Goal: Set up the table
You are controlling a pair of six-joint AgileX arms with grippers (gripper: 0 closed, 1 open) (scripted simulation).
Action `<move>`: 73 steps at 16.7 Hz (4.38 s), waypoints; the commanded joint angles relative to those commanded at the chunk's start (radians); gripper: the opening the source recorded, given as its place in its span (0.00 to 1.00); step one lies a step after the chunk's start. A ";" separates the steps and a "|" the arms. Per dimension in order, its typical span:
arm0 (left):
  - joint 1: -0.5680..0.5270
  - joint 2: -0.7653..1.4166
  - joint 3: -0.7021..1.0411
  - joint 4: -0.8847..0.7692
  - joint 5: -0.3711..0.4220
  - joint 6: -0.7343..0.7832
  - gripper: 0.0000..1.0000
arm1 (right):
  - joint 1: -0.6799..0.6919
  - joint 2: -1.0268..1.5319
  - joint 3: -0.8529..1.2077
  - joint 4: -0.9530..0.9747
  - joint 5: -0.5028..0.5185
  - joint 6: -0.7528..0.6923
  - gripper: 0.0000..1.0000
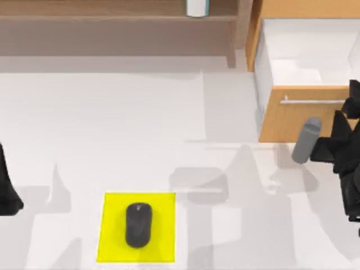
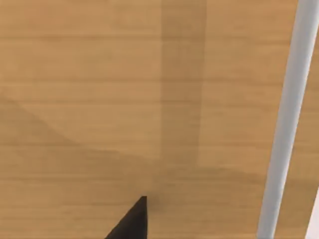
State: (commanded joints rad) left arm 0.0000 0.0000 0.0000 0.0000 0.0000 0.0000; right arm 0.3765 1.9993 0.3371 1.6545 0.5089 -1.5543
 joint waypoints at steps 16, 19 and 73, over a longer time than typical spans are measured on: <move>0.000 0.000 0.000 0.000 0.000 0.000 1.00 | 0.000 0.000 0.000 0.000 0.000 0.000 0.00; 0.000 0.000 0.000 0.000 0.000 0.000 1.00 | -0.008 0.009 0.016 -0.017 -0.004 0.004 0.00; 0.000 0.000 0.000 0.000 0.000 0.000 1.00 | -0.171 0.311 0.788 -0.483 -0.171 0.004 1.00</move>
State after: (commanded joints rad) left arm 0.0000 0.0000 0.0000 0.0000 0.0000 0.0000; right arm 0.2053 2.3108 1.1254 1.1719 0.3382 -1.5506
